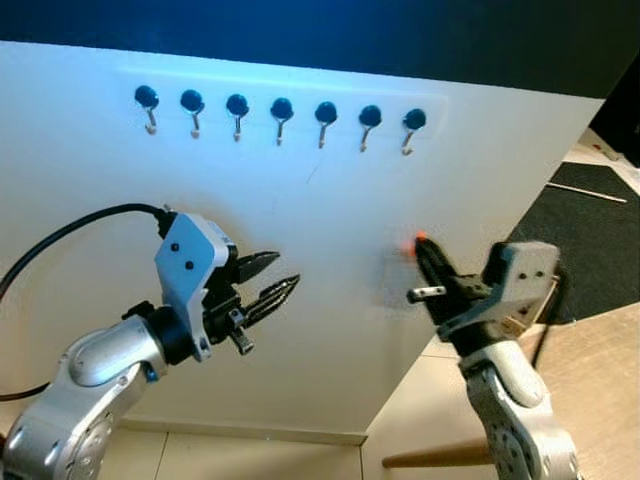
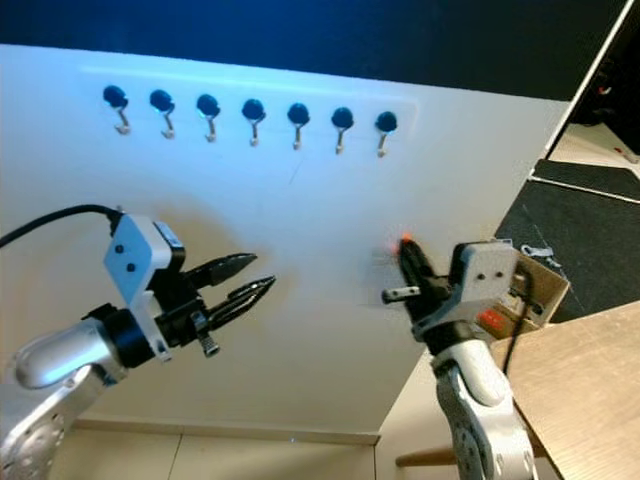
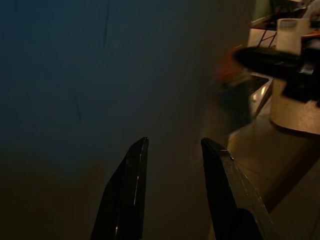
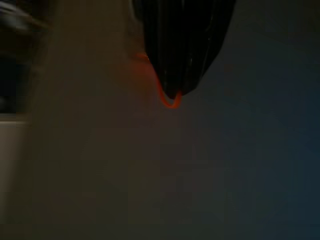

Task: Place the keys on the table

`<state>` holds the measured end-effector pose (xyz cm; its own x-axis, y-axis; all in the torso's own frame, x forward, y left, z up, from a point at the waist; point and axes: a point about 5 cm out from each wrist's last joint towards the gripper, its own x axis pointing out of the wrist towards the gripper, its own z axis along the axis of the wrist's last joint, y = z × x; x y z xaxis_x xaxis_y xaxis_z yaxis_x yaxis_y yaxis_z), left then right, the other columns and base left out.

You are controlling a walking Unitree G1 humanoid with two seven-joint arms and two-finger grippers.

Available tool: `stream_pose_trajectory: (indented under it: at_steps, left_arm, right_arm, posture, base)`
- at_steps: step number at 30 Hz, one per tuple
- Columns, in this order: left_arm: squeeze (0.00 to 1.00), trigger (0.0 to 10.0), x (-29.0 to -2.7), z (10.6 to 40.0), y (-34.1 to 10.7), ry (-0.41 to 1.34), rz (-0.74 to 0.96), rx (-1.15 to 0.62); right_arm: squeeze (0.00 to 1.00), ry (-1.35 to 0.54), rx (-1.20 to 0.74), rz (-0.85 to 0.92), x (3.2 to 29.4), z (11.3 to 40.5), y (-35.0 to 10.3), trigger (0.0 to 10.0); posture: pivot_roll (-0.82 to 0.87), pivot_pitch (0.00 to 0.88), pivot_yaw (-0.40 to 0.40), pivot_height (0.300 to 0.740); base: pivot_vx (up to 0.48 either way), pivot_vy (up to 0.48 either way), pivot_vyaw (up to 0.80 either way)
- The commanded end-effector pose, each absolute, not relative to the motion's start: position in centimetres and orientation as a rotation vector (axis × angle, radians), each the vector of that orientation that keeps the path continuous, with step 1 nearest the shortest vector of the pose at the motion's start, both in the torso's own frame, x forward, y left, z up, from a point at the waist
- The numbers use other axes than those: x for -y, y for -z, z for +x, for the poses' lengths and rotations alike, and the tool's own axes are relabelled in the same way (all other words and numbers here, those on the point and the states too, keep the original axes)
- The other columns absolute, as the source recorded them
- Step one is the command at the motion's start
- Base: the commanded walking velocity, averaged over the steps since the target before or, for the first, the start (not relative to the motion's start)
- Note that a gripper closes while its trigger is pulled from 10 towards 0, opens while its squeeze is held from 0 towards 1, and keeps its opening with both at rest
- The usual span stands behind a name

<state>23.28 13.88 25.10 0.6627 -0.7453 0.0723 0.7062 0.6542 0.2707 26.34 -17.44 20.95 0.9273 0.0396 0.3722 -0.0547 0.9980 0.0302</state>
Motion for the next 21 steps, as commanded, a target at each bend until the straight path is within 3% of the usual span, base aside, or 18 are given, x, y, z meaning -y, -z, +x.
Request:
stream_pose_trajectory:
  at_steps: [1, 2, 4, 6, 8, 9, 11, 12, 15, 21]
  left_arm:
    - [0.00, 10.0, -13.5, 23.4, -24.7, 0.837, 0.217, 0.178]
    - [0.00, 10.0, -13.5, 23.4, -24.7, 0.837, 0.217, 0.178]
    - [0.00, 10.0, -13.5, 23.8, -24.4, 0.839, 0.215, 0.162]
    - [0.00, 10.0, -13.5, 23.8, -24.4, 0.839, 0.215, 0.162]
    - [0.00, 10.0, -13.6, 24.1, -24.2, 0.836, 0.214, 0.152]
    - [0.00, 10.0, -13.6, 24.1, -24.2, 0.836, 0.214, 0.152]
    - [0.00, 10.0, -13.7, 24.2, -24.0, 0.825, 0.217, 0.148]
    - [0.00, 10.0, -13.7, 24.2, -24.0, 0.825, 0.217, 0.148]
    - [0.00, 10.0, -13.8, 24.3, -23.8, 0.808, 0.221, 0.145]
    - [0.00, 10.0, -13.8, 24.3, -23.6, 0.803, 0.223, 0.142]
  right_arm:
    - [0.00, 0.095, 0.394, -0.030, 19.5, 25.6, -21.0, 10.0]
    - [0.00, 0.095, 0.394, -0.030, 19.5, 25.6, -21.0, 10.0]
    - [0.00, 0.397, 0.336, -0.161, 24.6, 24.5, -20.2, 10.0]
    - [0.00, 0.397, 0.336, -0.161, 24.6, 24.5, -20.2, 10.0]
    - [0.00, 0.612, 0.275, -0.209, 29.0, 23.5, -19.3, 10.0]
    - [0.00, 0.612, 0.275, -0.209, 29.0, 23.5, -19.3, 10.0]
    - [0.00, 0.762, 0.227, -0.228, 32.4, 22.4, -18.6, 10.0]
    - [0.00, 0.762, 0.227, -0.228, 32.4, 22.4, -18.6, 10.0]
    - [0.00, 0.936, 0.174, -0.296, 36.5, 20.6, -18.1, 10.0]
    - [0.00, 1.073, 0.092, -0.314, 39.8, 18.6, -16.9, 10.0]
  posture:
    - [0.10, 0.153, -0.031, 0.740]
    - [0.10, 0.153, -0.031, 0.740]
    - [0.08, 0.156, -0.021, 0.740]
    - [0.08, 0.156, -0.021, 0.740]
    - [0.08, 0.155, -0.021, 0.740]
    - [0.08, 0.155, -0.021, 0.740]
    - [0.08, 0.160, -0.020, 0.740]
    - [0.08, 0.160, -0.020, 0.740]
    - [0.08, 0.160, -0.020, 0.740]
    - [0.09, 0.161, -0.023, 0.740]
  base:
    - [0.000, 0.000, 0.00]
    - [0.000, 0.000, 0.00]
    - [0.000, 0.000, 0.00]
    - [0.000, 0.000, 0.00]
    - [0.000, 0.000, 0.00]
    - [0.000, 0.000, 0.00]
    - [0.000, 0.000, 0.00]
    - [0.000, 0.000, 0.00]
    - [0.000, 0.000, 0.00]
    - [0.000, 0.000, 0.00]
